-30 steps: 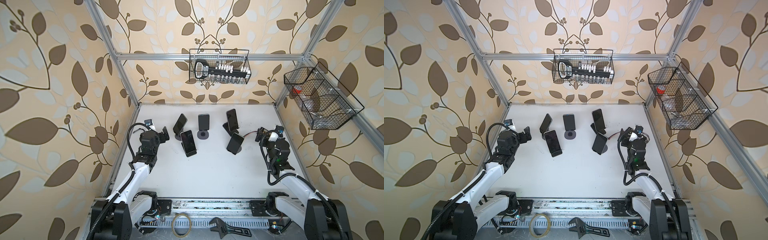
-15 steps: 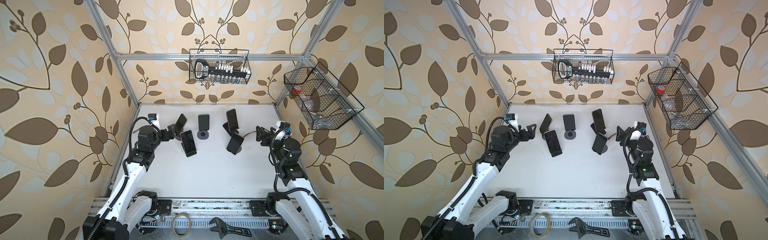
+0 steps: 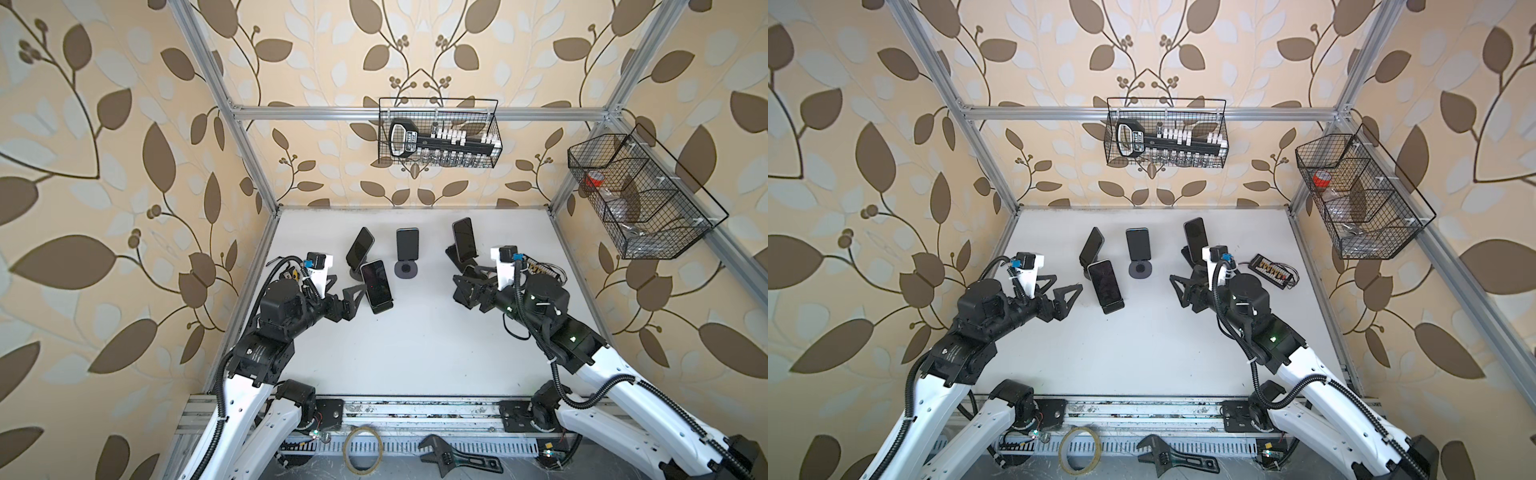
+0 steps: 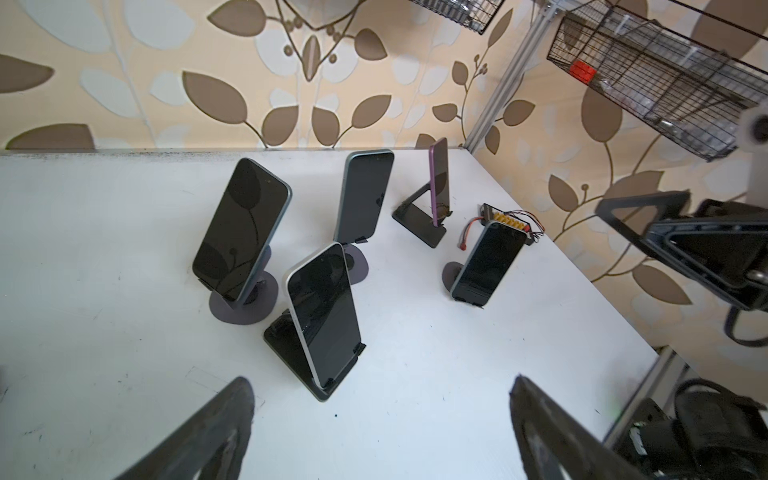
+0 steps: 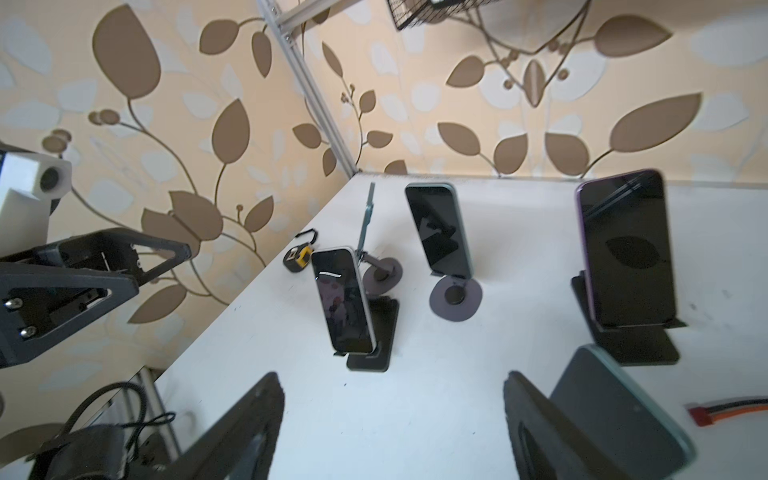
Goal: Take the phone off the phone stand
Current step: 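Raise both arms and move both grippers forward toward the standing phones, then reach the right gripper across to the silver phone on the black folding stand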
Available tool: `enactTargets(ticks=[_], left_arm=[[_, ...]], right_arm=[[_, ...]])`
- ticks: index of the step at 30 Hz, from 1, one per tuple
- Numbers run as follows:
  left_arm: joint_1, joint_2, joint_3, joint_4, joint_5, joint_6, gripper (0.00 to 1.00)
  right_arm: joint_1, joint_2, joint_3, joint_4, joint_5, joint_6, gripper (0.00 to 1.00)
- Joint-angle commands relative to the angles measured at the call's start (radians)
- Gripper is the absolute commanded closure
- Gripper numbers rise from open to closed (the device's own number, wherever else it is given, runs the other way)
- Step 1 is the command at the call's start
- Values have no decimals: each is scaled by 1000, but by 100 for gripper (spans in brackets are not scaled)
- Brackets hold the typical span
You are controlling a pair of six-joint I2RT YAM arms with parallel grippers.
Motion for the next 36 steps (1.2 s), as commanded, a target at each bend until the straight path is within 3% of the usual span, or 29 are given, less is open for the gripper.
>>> enactTargets(ticks=[1, 8, 14, 31, 36], left_arm=[[-15, -18, 29, -135, 103, 56, 3], [-30, 3, 50, -197, 178, 11, 3], [-38, -32, -21, -184, 152, 2, 3], [-84, -37, -33, -247, -412, -121, 1], [-84, -47, -52, -229, -446, -128, 1]], right_arm=[[68, 38, 53, -32, 89, 25, 17], [193, 180, 162, -73, 131, 13, 17], [271, 289, 195, -38, 217, 46, 15], [288, 563, 336, -8, 302, 175, 13], [306, 622, 370, 4, 312, 172, 13]])
